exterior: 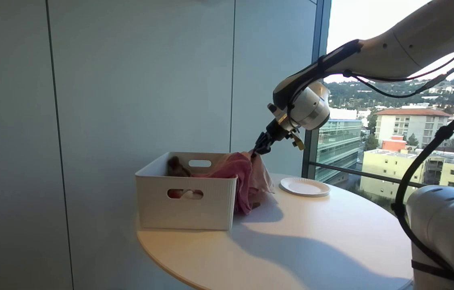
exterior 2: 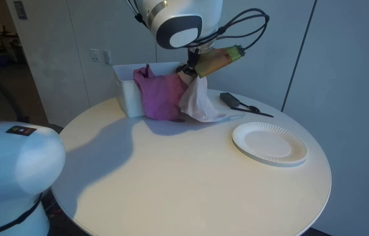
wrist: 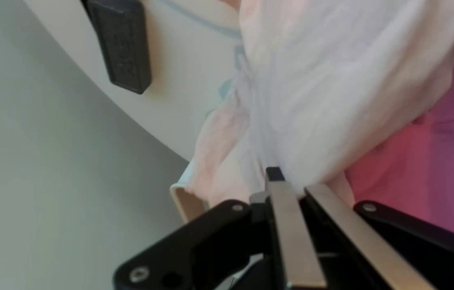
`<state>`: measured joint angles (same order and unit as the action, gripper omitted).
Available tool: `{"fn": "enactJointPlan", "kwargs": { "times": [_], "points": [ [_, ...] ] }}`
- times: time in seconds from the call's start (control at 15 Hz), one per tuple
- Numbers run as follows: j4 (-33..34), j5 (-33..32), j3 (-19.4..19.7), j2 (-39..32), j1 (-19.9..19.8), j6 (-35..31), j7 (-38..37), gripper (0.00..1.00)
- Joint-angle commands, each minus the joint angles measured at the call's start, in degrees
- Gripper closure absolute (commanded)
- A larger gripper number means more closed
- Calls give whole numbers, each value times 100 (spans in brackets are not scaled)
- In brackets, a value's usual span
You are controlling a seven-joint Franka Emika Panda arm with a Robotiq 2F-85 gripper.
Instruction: Move the clothes from the box and place them on the table
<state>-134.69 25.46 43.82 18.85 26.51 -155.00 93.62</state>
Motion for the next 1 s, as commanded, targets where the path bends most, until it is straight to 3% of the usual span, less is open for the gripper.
{"fn": "enactJointPlan", "kwargs": {
  "times": [0.0, 0.33, 0.53, 0.73, 0.87, 0.93],
  "points": [
    [-99, -550, -1162, 879, -1144, -332, -98, 92],
    [-276, -1133, -2110, 2161, -2172, -695, -279, 92],
    [-164, -1243, -2088, 2340, -2314, -230, -740, 94],
    [-193, -1101, -1817, 2179, -2216, 605, -1187, 95],
    [-259, -1038, -1707, 1934, -2206, 989, -1395, 69],
    [-304, -1027, -1664, 1759, -2209, 1148, -1479, 62]
  ]
}}
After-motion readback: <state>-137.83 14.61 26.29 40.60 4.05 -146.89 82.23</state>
